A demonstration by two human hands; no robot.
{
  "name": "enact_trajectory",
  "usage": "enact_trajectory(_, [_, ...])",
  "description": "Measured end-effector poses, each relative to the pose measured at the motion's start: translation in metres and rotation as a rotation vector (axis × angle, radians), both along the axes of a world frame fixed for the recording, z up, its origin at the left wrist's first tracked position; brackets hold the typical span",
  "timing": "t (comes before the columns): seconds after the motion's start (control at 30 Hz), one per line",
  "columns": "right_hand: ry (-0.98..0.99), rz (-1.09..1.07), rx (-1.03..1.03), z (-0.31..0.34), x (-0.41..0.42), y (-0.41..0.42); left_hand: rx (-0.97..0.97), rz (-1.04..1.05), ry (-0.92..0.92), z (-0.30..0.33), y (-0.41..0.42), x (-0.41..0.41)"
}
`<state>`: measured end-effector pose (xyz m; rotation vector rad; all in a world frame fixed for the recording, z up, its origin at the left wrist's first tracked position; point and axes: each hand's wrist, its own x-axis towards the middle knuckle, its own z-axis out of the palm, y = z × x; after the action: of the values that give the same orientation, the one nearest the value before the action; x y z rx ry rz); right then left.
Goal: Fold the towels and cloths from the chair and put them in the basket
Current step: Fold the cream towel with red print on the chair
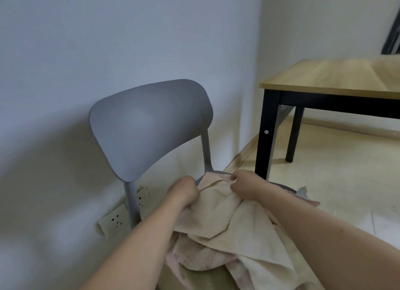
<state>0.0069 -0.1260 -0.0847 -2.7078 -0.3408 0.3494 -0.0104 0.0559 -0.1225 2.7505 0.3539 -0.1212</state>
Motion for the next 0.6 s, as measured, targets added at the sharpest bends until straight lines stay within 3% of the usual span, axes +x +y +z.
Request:
enact_trajectory(0.1, [-0.019,0.002,0.068,-0.008,0.012,-0.004,-0.065,-0.041,-0.121,0.005,-0.007,-0.001])
enact_trajectory(0.2, [-0.083,0.057,0.128,-0.019,0.032,-0.003,-0.360,-0.097,-0.317,0.018,-0.014,0.004])
enact_trajectory(0.27, [-0.123,0.094,0.281,-0.019,0.044,-0.001,-0.494,-0.167,-0.405,0.035,-0.021,0.005])
enact_trajectory(0.37, [-0.131,0.126,0.568,-0.010,0.053,0.000,-0.548,-0.273,-0.513,0.064,-0.033,0.003])
enact_trajectory(0.5, [-0.183,0.101,0.555,0.016,0.048,-0.013,-0.565,-0.343,-0.510,0.088,-0.040,-0.006])
enact_trajectory(0.6, [-0.273,-0.040,0.754,0.045,0.027,-0.037,-0.484,-0.393,-0.360,0.098,-0.033,-0.022])
